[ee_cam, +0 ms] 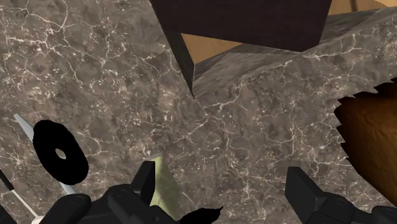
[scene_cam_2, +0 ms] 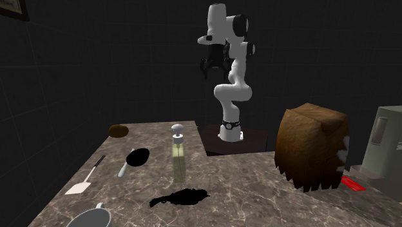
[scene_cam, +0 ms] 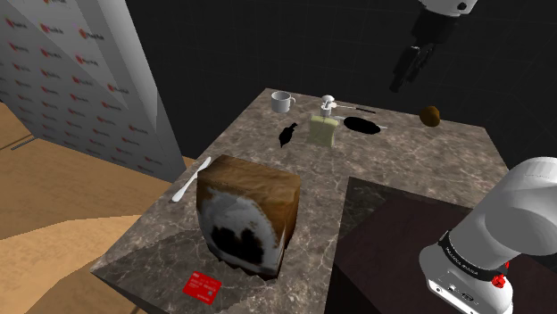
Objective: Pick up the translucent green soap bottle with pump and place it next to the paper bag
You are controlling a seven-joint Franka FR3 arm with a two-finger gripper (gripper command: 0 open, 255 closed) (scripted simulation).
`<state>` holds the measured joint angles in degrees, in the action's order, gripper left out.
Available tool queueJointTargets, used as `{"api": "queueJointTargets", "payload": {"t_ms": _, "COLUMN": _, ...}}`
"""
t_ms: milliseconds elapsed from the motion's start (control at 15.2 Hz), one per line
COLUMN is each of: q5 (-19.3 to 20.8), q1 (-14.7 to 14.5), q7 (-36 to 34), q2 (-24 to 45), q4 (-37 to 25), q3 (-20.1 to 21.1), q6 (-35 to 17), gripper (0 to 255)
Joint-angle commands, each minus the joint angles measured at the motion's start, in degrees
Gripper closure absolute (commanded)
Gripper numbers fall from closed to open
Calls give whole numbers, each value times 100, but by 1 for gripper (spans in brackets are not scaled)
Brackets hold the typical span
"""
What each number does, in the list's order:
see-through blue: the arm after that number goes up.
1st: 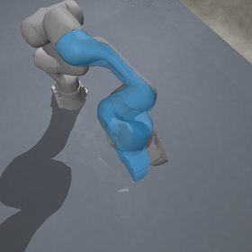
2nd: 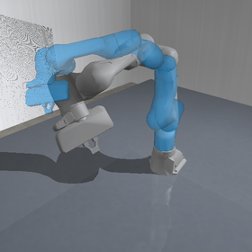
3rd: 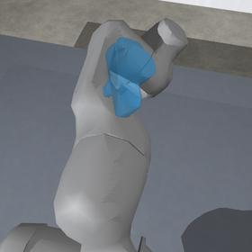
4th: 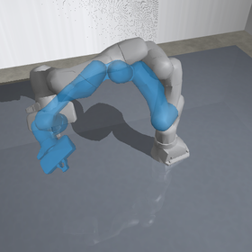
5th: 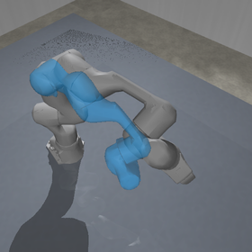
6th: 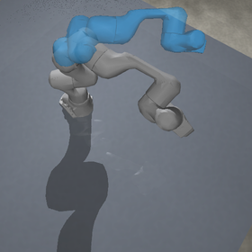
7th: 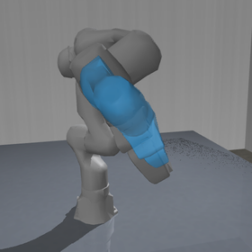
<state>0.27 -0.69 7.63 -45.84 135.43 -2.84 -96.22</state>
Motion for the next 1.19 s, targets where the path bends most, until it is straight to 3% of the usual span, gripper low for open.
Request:
{"api": "queueJointTargets", "payload": {"t_ms": 0, "q5": 0, "q1": 0, "q7": 0, "q2": 0, "q4": 0, "q3": 0, "q6": 0, "gripper": 0}}
{"api": "queueJointTargets", "payload": {"t_ms": 594, "q5": -18, "q1": 47, "q7": 352, "q2": 1303, "q4": 403, "q3": -441, "q6": -1789, "gripper": 0}}
{"api": "queueJointTargets", "payload": {"t_ms": 1122, "q5": -339, "q1": -26, "q7": 821, "q2": 2888, "q4": 185, "q3": -845, "q6": -3201, "gripper": 0}}
